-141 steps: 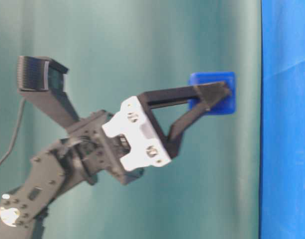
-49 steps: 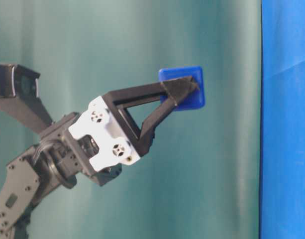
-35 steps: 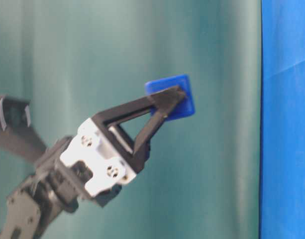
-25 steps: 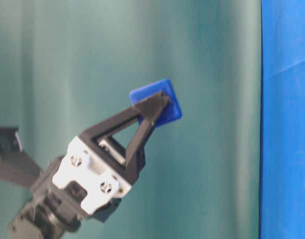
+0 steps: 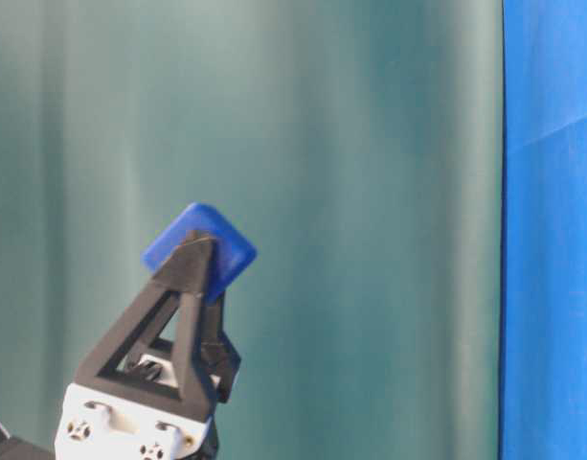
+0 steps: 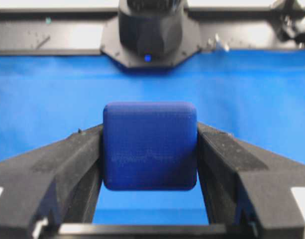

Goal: Handover the blue block to the right arm after grasping it with the left arm, then place it in the designated position.
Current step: 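Lift the blue cube and pull it back toward the left side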

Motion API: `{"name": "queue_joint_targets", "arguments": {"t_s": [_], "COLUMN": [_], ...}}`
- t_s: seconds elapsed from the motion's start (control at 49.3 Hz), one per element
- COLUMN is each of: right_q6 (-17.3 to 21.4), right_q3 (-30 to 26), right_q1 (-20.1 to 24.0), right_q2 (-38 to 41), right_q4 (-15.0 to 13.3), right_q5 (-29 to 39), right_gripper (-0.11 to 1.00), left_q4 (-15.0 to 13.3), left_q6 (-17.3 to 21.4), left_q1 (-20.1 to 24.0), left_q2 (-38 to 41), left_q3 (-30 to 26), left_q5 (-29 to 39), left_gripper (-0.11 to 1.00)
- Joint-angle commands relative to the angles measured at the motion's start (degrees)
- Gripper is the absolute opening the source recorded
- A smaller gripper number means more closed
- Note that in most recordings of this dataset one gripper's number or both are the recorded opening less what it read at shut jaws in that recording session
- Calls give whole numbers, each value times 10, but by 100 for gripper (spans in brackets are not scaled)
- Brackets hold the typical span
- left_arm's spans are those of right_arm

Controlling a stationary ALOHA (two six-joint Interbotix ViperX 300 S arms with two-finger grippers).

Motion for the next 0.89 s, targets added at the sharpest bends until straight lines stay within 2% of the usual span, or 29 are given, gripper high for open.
{"name": "queue_joint_targets", "arguments": {"t_s": [0.0, 0.73, 0.811, 0.872], "right_q6": [-1, -2, -7, -13], "right_q3": [-16, -18, -20, -24], "right_q1": [0, -1, -1, -1], "right_q2": [4, 4, 2, 1], "right_q4": [0, 0, -5, -20], "right_q5": [-3, -2, -1, 2], "right_gripper": [97, 97, 97, 97], "left_q4": [0, -2, -3, -3], "left_q6": [1, -1, -1, -1], "left_q1": [-1, -1, -1, -1], "left_q2": [-12, -13, -13, -13], "left_q3": [-4, -3, -4, -3], "left_q5": [-12, -12, -13, -13], "left_gripper": [49, 49, 49, 49]}}
